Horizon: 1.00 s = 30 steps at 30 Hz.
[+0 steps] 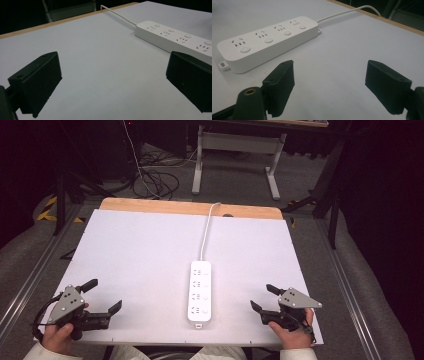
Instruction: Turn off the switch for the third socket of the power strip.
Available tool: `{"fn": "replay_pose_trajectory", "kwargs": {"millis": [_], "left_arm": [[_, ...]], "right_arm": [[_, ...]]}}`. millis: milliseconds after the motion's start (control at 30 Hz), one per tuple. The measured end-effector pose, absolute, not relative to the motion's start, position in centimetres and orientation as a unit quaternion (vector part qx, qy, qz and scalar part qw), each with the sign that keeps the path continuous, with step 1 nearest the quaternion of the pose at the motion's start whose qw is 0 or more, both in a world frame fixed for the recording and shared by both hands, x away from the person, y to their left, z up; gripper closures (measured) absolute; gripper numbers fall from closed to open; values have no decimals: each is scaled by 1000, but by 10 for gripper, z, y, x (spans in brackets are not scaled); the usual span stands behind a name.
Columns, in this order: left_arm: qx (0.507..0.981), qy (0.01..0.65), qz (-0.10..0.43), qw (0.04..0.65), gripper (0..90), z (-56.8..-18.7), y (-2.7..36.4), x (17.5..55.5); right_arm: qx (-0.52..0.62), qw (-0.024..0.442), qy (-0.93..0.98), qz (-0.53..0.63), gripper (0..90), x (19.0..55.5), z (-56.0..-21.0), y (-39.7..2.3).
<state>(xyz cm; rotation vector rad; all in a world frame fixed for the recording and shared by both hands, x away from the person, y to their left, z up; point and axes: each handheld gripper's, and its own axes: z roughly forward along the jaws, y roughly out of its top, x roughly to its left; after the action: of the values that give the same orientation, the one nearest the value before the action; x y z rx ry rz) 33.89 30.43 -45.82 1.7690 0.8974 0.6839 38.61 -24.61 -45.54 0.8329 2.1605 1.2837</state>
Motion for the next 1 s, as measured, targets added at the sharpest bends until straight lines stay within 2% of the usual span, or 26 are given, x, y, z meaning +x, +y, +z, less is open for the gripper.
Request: {"fn": "replay_pose_trajectory", "kwargs": {"millis": [333,1000], "left_arm": [[733,373,285,493,4,-459,304,339],[735,370,285,492,3,-459,303,339]], "right_arm": [[295,243,802,459,250,388,-449,-241],[239,223,829,453,263,407,-407,-194]]}}
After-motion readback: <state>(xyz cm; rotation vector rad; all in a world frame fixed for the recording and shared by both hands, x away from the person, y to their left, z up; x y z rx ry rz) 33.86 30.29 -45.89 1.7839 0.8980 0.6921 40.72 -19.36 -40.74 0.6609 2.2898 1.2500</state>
